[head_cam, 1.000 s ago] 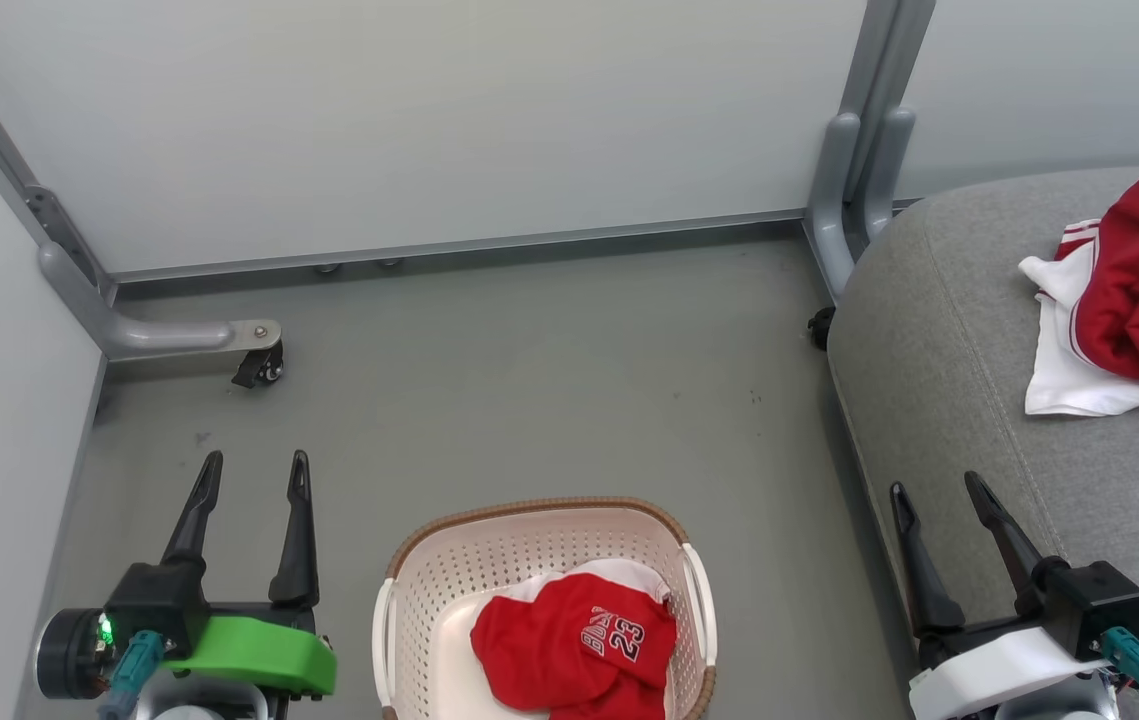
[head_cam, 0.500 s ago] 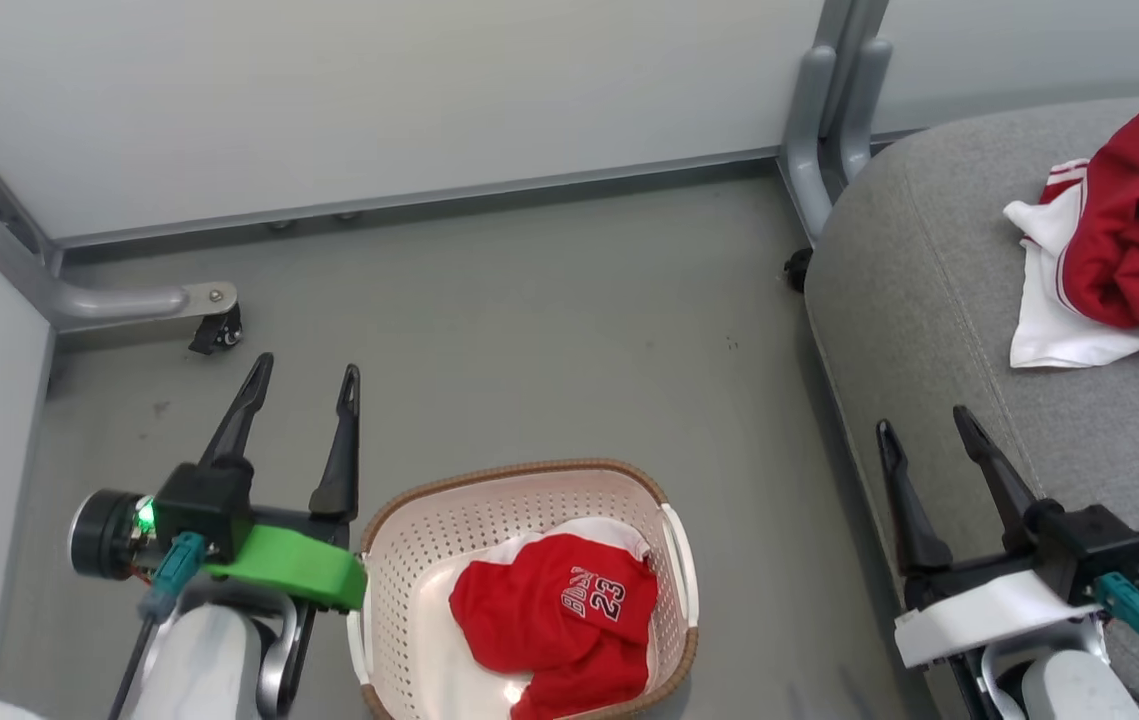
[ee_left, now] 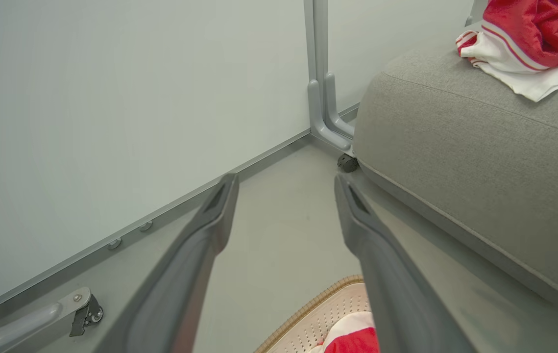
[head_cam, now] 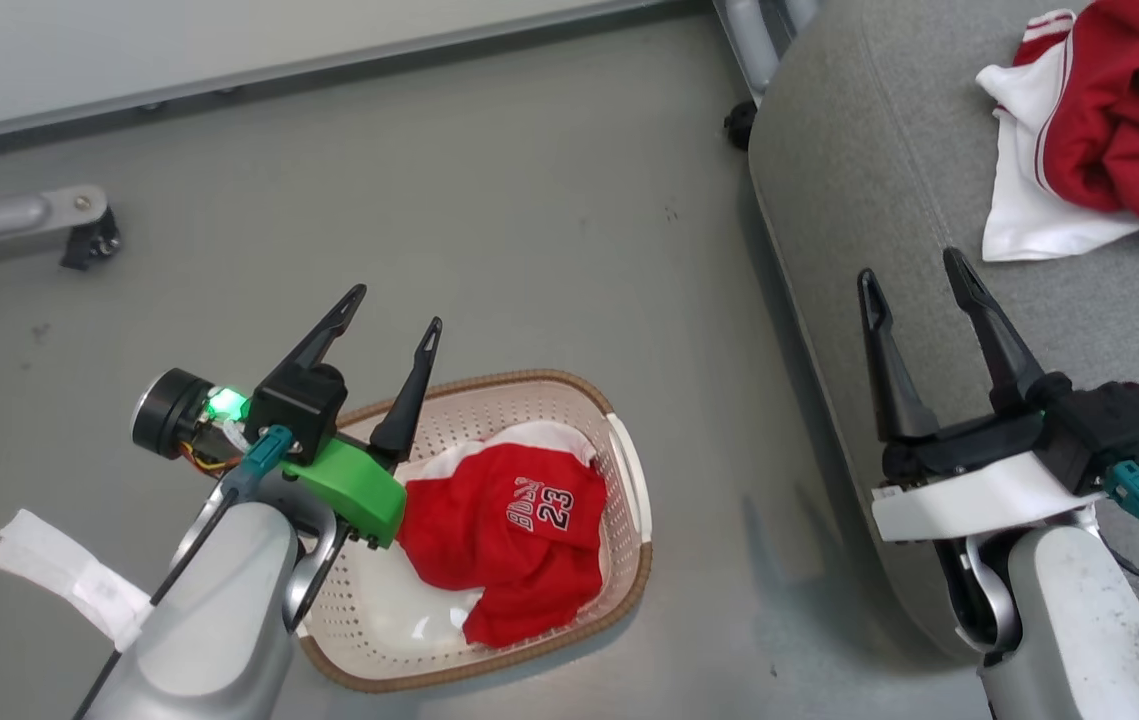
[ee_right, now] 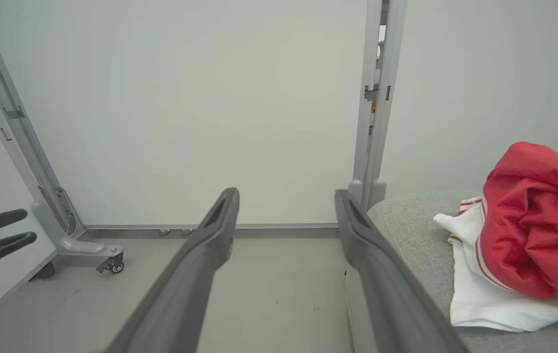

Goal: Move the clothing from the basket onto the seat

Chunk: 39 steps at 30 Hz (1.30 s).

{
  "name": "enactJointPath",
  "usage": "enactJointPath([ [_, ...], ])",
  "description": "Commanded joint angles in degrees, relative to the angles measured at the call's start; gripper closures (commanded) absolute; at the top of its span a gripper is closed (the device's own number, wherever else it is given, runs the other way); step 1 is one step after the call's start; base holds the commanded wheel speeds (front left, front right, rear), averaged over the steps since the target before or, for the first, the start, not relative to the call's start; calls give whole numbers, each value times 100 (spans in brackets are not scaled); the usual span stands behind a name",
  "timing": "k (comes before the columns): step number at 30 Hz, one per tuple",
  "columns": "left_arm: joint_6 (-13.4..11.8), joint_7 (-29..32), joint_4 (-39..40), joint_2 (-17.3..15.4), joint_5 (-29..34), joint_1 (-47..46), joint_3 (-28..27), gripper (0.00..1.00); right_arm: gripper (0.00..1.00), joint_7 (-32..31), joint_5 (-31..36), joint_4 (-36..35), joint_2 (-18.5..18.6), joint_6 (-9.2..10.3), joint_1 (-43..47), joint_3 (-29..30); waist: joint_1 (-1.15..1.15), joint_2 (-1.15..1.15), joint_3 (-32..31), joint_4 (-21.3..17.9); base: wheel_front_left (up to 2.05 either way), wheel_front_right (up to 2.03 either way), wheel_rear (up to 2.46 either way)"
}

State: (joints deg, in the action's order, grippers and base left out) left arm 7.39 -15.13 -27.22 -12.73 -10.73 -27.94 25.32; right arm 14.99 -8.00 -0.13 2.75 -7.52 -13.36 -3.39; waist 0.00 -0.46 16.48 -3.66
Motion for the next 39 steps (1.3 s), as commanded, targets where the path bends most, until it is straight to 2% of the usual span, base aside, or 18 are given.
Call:
enactJointPath([
  [1,13,-3,-126,-87,-75,-220,123,0,0,15,14,-60,12,6,-171,-18,0,46,669,-436,0,0,0],
  [14,13,-2,-1508,-379,-375,-1290,1449,0,0,15,-41,-432,10,6,-968,-273,0,46,1964,-849,0,0,0],
  [26,13,-3,-2752,-419,-727,-2140,2577,0,0,15,-171,-693,9,6,-1336,-420,0,46,2907,-1143,0,0,0],
  [39,14,167,-3717,-347,-1161,-2755,3645,0,0,15,-292,-932,9,6,-1400,-484,0,46,3579,-1380,0,0,0],
])
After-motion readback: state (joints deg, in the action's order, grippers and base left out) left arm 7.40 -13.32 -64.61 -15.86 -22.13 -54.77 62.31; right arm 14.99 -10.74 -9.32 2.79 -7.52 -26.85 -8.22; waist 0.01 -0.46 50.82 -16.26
